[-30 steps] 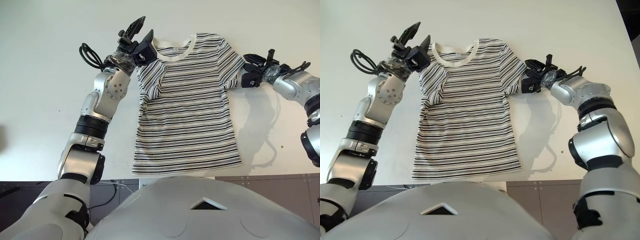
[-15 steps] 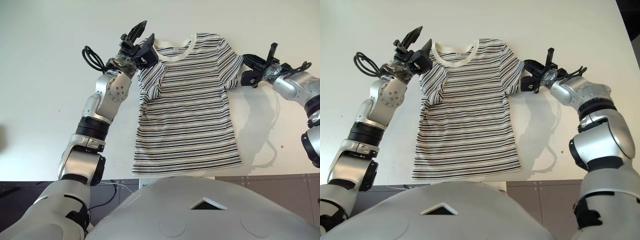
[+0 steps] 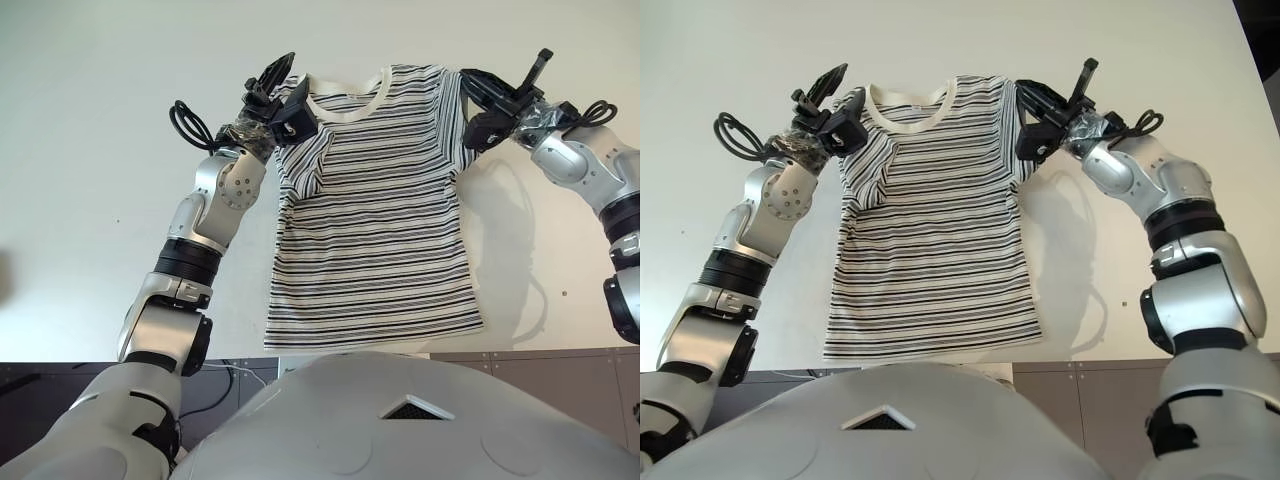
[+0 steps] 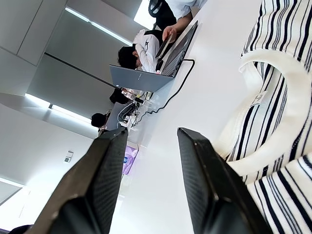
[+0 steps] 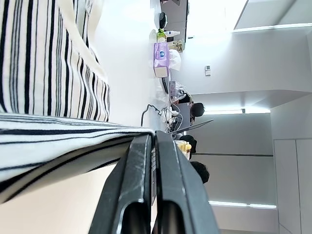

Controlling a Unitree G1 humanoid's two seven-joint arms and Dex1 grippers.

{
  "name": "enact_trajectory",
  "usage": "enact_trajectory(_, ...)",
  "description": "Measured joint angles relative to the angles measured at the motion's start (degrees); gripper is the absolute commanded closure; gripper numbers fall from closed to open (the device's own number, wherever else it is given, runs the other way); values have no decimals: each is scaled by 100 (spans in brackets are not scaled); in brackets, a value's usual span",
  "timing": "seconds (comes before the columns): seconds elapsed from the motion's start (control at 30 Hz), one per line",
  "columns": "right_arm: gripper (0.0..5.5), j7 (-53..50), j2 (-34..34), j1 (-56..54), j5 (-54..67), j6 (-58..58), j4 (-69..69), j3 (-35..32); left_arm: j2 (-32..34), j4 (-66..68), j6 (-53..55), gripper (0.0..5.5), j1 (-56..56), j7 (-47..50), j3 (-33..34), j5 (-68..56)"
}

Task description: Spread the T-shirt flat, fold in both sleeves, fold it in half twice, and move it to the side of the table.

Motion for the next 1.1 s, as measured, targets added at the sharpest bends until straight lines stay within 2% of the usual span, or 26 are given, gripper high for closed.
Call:
enact_trajectory(0.27, 539, 554, 894, 26, -35, 652, -206, 85, -6, 104, 7, 359, -1, 109, -33, 53)
enact_trajectory(0.53, 396, 1013, 1396, -10, 50, 939, 104, 191, -5, 279, 6, 359, -1, 158, -47, 55)
enact_trajectory(0.6, 352, 1150, 1330, 51, 456, 923, -327, -152, 17, 300, -11, 359, -5, 171, -49, 57)
enact_trajectory(0.67, 319, 1391, 941, 170, 1027, 964, -964, -704, 222, 263, -111, 359, 55, 146, -16, 44)
enact_trajectory(0.77, 266, 1999, -44, 835, 1832, 1138, -2069, -1588, 1062, -150, -491, 359, 840, -261, 255, -231)
enact_trajectory(0.8, 248, 2254, -341, 1286, 2076, 1219, -2511, -1804, 1391, -354, -654, 359, 1213, -479, 370, -364)
enact_trajectory(0.9, 248, 2865, -977, 2795, 2388, 1373, -3744, -2094, 2032, -994, -1011, 359, 2140, -1117, 569, -886)
enact_trajectory(0.93, 246, 3016, -1165, 3304, 2411, 1302, -4076, -2108, 2188, -1232, -1165, 341, 2424, -1342, 573, -1038)
enact_trajectory(1.03, 246, 3463, -1992, 5582, 2294, 581, -5119, -2136, 3042, -1942, -1888, 304, 3643, -2309, 525, -1753)
enact_trajectory(1.1, 246, 3438, -2333, 6571, 2088, -61, -5511, -2375, 3739, -2085, -2296, 274, 4085, -2853, 626, -2106)
